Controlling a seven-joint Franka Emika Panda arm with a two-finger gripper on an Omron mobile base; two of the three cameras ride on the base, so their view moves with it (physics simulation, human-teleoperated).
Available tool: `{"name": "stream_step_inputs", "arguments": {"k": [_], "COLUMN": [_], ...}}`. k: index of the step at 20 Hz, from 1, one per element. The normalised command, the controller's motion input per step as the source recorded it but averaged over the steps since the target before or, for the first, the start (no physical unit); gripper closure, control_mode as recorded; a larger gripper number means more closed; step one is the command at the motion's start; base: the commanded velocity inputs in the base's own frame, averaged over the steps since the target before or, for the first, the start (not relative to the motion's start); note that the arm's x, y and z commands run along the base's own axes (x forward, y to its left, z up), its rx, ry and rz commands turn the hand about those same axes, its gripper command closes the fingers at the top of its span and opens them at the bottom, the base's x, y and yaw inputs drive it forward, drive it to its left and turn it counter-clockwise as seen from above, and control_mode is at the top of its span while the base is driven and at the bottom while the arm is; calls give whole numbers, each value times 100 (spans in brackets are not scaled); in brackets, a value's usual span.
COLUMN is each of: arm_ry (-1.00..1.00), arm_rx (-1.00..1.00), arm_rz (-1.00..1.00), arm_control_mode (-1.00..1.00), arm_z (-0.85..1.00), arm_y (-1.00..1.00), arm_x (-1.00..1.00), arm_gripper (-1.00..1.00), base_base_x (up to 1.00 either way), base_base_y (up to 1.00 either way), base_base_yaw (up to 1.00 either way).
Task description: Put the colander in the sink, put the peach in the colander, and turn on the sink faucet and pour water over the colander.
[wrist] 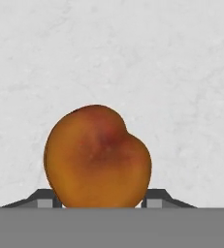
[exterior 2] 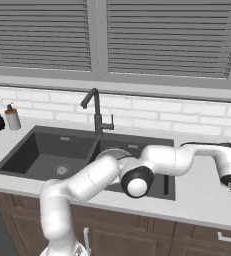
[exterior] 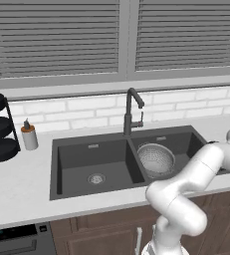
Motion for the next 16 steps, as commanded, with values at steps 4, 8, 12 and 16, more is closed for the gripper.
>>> {"name": "stream_step_inputs", "arguments": {"k": [4, 8, 12, 16], "arm_ry": [-5, 0, 0, -3], "arm_rx": [0, -10, -19, -21], "arm_rz": [9, 7, 7, 5], "arm_control_mode": [-100, -100, -100, -100], "arm_z": [-33, 6, 0, 0], "arm_y": [15, 83, 100, 100], "arm_x": [-12, -90, -100, -97], "arm_gripper": [100, 100, 100, 100], "base_base_x": [0, 0, 0, 0], "base_base_y": [0, 0, 0, 0], "base_base_yaw": [0, 0, 0, 0]}}
